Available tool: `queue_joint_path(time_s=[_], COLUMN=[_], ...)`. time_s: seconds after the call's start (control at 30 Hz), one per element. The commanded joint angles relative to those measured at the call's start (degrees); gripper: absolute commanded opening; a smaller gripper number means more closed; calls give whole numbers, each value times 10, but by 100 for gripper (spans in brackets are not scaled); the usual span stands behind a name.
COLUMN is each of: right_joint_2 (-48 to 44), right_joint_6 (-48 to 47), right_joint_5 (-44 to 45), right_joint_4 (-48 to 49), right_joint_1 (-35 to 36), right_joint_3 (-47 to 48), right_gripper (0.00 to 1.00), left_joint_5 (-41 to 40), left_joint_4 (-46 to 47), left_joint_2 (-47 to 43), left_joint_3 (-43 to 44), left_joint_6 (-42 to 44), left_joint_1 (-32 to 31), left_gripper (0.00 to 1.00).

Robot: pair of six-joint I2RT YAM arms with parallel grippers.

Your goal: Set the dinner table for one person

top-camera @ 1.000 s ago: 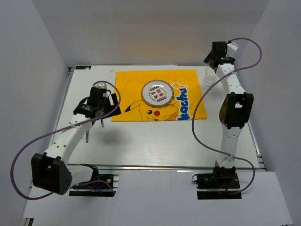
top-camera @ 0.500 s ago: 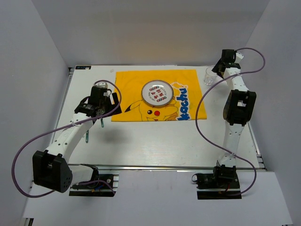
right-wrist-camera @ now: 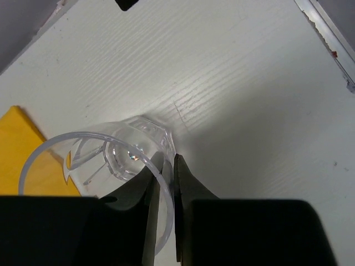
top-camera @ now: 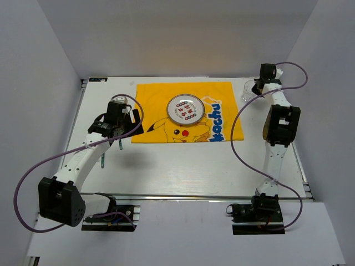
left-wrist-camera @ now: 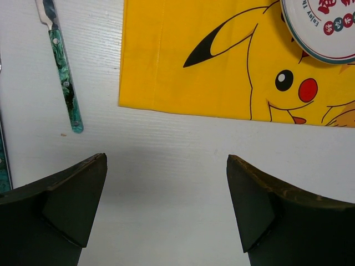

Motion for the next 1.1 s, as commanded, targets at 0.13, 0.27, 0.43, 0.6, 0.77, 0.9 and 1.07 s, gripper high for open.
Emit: queue_joint_path(time_s=[0.13,0.27,0.43,0.6,0.77,0.9,1.07], right_joint_2=[-73,-74,-53,-11,34,42,74], right_joint_6=[-48,-86,-110,-138,-150,-164,-165], right_joint_5=[-44,-94,-123,-135,-138,-123,-130], right_joint_4=[12,21,35,50,22,43,56], right_joint_1=[23,42,69,89,94,99,103], right_joint_3=[5,-1,8,65,142,127,151], right_gripper=[0,0,0,0,0,0,0], left_joint_5=[8,11,25,31,31,31,34], left_joint_4=[15,16,21,23,22,22,21], left_joint_2=[-10,-8,-4,-3,1,4,4], left_joint_3=[1,1,-2,-4,-2,-2,-2], left_joint_6=[8,10,9,12,12,14,14], left_joint_1=[1,1,1,1,1,1,1], left_gripper=[98,98,98,98,98,98,98])
